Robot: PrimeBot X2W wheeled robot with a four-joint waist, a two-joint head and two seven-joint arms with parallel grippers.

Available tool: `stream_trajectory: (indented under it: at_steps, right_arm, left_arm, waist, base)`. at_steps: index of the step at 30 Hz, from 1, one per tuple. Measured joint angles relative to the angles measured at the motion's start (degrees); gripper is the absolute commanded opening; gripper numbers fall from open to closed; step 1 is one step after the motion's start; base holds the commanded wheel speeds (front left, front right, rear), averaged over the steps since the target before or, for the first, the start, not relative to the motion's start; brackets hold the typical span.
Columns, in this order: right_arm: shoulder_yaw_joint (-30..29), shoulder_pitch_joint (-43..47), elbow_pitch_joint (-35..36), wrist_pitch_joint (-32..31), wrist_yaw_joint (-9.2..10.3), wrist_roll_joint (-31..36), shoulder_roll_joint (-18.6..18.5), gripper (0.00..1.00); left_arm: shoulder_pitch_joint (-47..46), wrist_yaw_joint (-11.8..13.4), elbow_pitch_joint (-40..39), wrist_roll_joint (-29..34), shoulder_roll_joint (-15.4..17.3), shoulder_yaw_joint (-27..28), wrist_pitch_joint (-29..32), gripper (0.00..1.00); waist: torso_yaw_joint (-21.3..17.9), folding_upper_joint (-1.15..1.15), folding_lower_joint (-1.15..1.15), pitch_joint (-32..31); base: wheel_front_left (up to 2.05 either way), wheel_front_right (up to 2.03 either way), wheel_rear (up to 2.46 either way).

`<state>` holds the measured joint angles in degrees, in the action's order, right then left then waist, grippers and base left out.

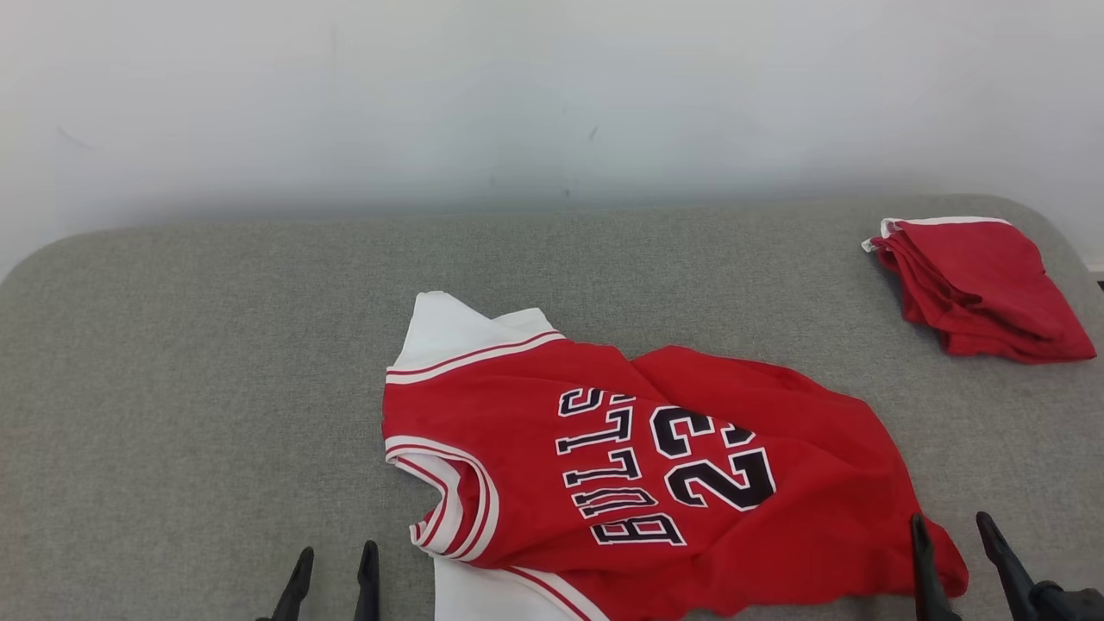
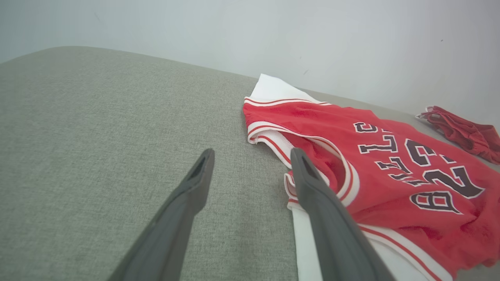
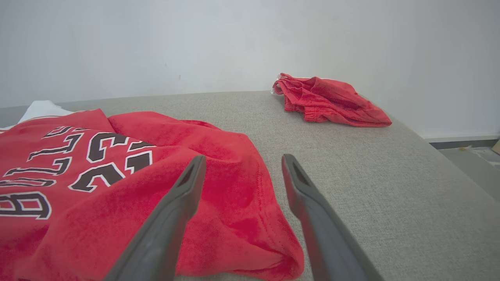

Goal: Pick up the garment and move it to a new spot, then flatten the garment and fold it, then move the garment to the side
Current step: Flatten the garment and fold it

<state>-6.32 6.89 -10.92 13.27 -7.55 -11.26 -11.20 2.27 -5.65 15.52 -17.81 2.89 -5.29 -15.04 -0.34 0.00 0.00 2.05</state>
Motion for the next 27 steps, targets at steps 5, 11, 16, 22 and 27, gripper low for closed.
stream_trajectory:
  at_steps: [5,11,16,22,27]
  right_arm:
    - [0.24,0.46,-2.21,0.88,0.0,0.46,0.36,1.0]
    - [-0.86,1.96,-4.41,1.1,0.0,1.64,-1.14,1.0]
    - [-0.87,2.87,-7.12,0.36,0.0,2.37,-2.15,1.0]
    - [-0.07,2.26,-12.0,0.36,0.0,2.21,-4.17,1.0]
    - [1.57,-0.36,-16.03,0.46,0.0,2.0,-5.56,1.0]
  left_arm:
    - [1.93,-0.48,0.9,0.48,0.0,-1.26,0.0,1.0]
    - [5.83,-1.46,2.77,2.53,-0.02,-6.21,0.0,1.0]
    - [7.26,-1.78,4.55,3.58,0.25,-9.87,0.0,1.0]
    - [7.26,-1.86,6.72,0.13,2.2,-14.8,0.0,1.0]
    - [6.69,-1.86,8.28,-2.85,4.02,-18.22,0.0,1.0]
  waist:
    - [0.23,0.0,0.0,-0.69]
    - [0.04,0.0,0.0,-1.89]
    - [-0.12,0.0,0.0,-2.09]
    - [-0.34,0.0,0.0,-1.72]
    - [-0.48,0.0,0.0,-1.29]
  base:
    - [0.0,0.0,0.0]
    - [0.0,0.0,0.0]
    - [0.0,0.0,0.0]
    - [0.0,0.0,0.0]
    - [0.0,0.0,0.0]
